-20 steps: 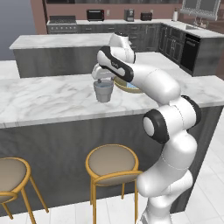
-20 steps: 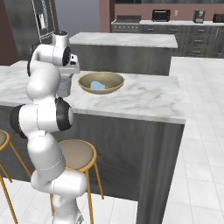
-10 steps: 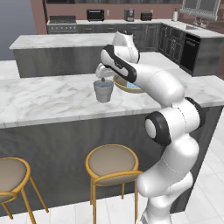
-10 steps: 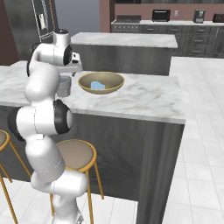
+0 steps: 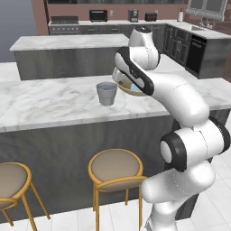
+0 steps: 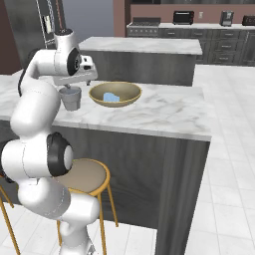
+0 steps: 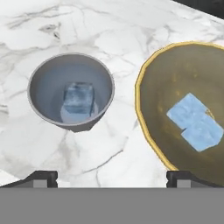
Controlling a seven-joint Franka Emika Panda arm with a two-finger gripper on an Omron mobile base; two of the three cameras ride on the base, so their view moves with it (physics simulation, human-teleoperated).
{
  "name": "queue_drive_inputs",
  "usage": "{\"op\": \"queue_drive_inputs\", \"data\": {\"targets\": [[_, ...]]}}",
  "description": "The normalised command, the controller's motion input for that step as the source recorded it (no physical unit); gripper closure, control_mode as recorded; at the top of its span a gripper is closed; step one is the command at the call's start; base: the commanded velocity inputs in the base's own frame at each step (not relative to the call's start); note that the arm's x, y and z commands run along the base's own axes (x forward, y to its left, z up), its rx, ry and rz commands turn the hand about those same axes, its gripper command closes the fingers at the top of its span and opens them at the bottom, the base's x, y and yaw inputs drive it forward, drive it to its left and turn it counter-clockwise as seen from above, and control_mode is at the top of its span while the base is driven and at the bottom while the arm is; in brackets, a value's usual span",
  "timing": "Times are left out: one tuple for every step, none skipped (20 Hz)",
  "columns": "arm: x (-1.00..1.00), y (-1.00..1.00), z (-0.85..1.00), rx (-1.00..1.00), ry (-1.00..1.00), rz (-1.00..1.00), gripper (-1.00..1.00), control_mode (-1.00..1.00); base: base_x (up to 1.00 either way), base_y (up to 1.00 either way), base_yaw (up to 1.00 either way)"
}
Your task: There are four ice cubes in the ice bowl. Place two ice cubes in each glass of water.
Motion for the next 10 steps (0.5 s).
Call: {"op": "queue_drive_inputs", "data": {"targets": [[-0.56,-0.44,0.37,-0.09,0.0,0.01,-1.0,-1.0,0.0,0.0,0.0],[-0.49,-0.39,0.41,-0.09,0.0,0.03,-1.0,-1.0,0.0,0.0,0.0],[-0.4,-0.44,0.38,-0.07,0.0,0.03,-1.0,-1.0,0.0,0.0,0.0],[-0.36,-0.51,0.33,-0.03,0.0,0.02,-1.0,-1.0,0.0,0.0,0.0],[-0.31,-0.56,0.27,0.0,0.0,0.01,-1.0,-1.0,0.0,0.0,0.0],[-0.16,-0.53,0.26,0.0,0.0,0.01,-1.0,-1.0,0.0,0.0,0.0],[-0.03,-0.52,0.24,0.0,0.01,0.01,-1.0,-1.0,0.0,0.0,0.0],[0.0,-0.51,0.21,0.0,0.04,0.02,-1.0,-1.0,0.0,0.0,0.0],[0.0,-0.49,0.16,0.0,0.13,0.02,-1.0,-1.0,0.0,0.0,0.0],[0.0,-0.47,0.15,0.0,0.15,0.03,-1.0,-1.0,0.0,0.0,0.0]]}}
